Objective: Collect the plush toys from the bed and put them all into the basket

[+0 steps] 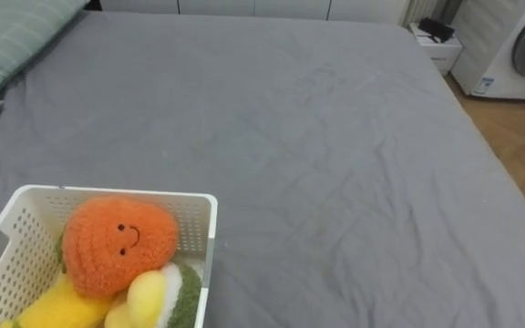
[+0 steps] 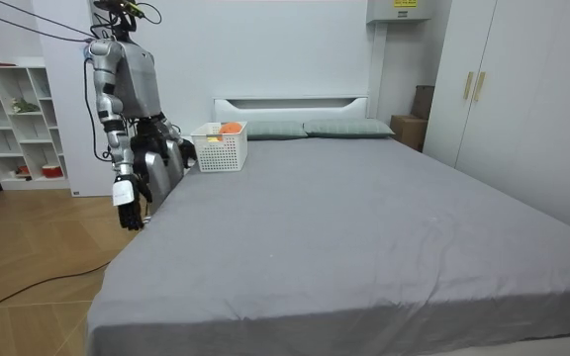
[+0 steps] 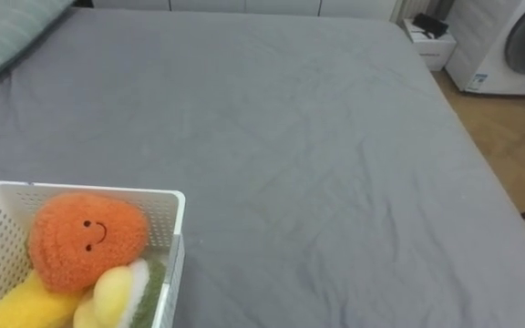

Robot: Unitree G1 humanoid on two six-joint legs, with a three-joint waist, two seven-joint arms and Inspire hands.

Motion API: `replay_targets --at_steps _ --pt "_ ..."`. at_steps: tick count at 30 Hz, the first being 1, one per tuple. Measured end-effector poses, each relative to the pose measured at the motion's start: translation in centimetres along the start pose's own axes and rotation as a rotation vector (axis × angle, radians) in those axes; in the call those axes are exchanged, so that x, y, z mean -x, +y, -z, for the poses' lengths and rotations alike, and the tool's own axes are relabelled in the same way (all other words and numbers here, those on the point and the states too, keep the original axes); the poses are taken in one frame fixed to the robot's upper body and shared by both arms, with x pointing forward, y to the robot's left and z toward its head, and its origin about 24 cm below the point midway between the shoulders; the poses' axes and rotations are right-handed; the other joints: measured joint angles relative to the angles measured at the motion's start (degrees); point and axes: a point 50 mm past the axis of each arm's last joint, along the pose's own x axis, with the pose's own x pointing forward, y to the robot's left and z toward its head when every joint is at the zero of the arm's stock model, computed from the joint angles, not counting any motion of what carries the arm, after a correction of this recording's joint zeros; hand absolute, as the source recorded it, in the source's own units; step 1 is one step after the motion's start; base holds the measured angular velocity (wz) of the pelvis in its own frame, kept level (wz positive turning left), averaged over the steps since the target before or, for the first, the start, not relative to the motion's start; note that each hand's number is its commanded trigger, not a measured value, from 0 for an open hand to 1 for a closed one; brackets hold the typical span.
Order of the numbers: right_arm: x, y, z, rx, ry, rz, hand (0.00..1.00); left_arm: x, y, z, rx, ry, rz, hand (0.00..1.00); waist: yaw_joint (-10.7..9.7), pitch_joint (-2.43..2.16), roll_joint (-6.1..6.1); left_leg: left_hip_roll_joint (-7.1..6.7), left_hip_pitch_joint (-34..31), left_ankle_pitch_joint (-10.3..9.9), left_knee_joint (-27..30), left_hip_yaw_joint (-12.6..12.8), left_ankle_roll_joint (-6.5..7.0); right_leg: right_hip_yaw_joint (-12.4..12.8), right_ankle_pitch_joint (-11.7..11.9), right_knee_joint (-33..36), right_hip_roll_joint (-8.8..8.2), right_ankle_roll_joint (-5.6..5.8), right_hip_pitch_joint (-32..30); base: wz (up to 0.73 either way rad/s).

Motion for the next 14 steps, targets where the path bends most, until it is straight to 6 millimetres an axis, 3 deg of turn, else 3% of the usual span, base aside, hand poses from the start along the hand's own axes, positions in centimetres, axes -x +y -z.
replay_targets --at_steps 4,14 --pt "0.1 0.95 -0.75 0.076 -0.035 -0.049 0.0 0.18 -0.51 -0.13 -0.035 -0.016 0.021 0.0 0.5 0.07 0.34 -0.06 -0.1 0.0 0.0 -0.2 0.0 -0.3 0.0 0.0 0.02 0.0 0.2 0.02" --pt "0.1 1.05 -0.77 0.167 -0.042 -0.07 0.0 0.29 -0.91 -0.36 -0.104 -0.036 0.029 0.0 1.5 0.16 0.02 -0.03 -1.0 0.0 0.1 -0.4 -0.02 -1.1 0.0 0.1 -0.01 -0.03 -0.7 0.0"
